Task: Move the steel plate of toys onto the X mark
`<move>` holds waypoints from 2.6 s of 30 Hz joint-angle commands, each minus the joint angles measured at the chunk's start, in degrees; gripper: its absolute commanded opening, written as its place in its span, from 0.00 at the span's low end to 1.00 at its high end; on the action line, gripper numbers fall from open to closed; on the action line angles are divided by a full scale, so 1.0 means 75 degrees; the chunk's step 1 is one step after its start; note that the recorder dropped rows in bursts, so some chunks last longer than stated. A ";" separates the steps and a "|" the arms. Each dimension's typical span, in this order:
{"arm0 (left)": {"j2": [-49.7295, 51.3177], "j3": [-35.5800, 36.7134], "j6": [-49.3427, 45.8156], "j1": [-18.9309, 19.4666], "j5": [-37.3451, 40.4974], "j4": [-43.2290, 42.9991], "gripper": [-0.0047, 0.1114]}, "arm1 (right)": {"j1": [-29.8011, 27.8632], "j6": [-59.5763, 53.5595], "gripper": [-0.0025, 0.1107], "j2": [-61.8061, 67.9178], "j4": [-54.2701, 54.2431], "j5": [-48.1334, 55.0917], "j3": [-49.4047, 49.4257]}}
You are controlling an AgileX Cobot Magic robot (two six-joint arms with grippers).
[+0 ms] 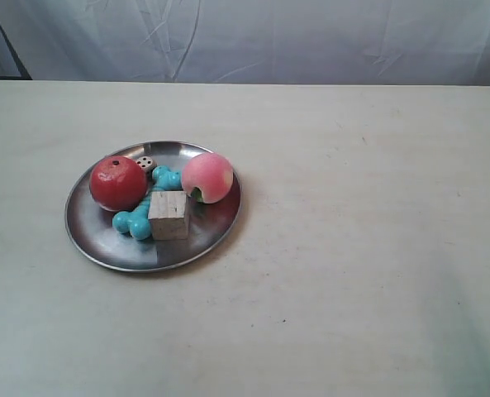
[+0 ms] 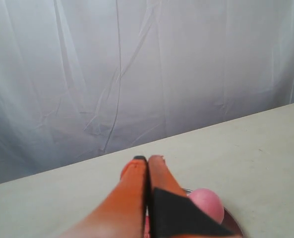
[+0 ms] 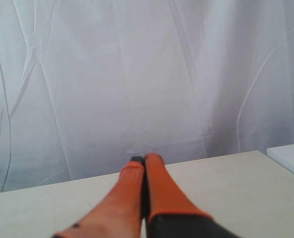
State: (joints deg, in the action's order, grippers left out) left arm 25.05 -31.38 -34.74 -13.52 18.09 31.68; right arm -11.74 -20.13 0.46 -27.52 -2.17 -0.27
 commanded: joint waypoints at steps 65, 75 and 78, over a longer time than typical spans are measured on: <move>-0.3341 0.4184 0.0187 0.1074 -0.3402 0.0303 0.04 | -0.0026 -0.0029 0.02 -0.0061 -0.0018 0.0027 0.0036; -0.3341 0.4184 0.0187 0.0822 -0.3402 0.0303 0.04 | -0.0026 -0.0029 0.02 -0.0061 -0.0018 0.0027 0.0036; -0.3341 0.4184 0.0187 0.0822 -0.3402 0.0303 0.04 | -0.0025 -0.0029 0.02 -0.0061 -0.0018 0.0007 0.0036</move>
State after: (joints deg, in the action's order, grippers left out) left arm 0.29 -0.26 -33.36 -6.94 -7.32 34.23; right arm -11.74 -20.13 0.33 -27.52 -1.95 -0.27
